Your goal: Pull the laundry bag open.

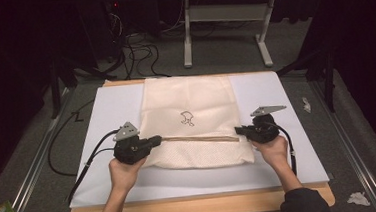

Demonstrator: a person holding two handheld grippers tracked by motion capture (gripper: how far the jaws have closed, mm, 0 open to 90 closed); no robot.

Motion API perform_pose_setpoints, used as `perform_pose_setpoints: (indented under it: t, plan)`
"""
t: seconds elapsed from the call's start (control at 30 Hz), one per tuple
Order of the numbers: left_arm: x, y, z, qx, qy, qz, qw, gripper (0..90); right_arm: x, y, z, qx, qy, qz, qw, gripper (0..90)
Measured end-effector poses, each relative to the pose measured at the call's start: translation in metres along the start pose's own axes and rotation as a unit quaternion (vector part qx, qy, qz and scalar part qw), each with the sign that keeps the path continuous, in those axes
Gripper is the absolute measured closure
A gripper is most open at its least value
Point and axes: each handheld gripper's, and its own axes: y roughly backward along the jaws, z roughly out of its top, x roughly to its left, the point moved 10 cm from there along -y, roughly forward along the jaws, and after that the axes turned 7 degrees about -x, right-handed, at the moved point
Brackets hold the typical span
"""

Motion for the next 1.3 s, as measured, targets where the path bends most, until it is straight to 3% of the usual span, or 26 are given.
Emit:
perform_pose_setpoints:
  t: [0.37,0.9,1.3]
  plan:
    - [0.007,0.01,0.003,-0.003,-0.008,0.02,0.9998,87.4,-0.006,0.002,-0.004,0.005,-0.005,-0.007,1.0,88.2]
    - [0.009,0.014,0.003,-0.001,-0.006,0.02,0.9998,87.4,-0.005,0.0,-0.004,0.005,0.001,-0.004,1.0,88.3]
    - [0.019,0.026,0.004,-0.007,0.0,0.034,0.9994,87.4,-0.011,0.003,-0.006,0.004,-0.004,-0.013,0.9999,88.3]
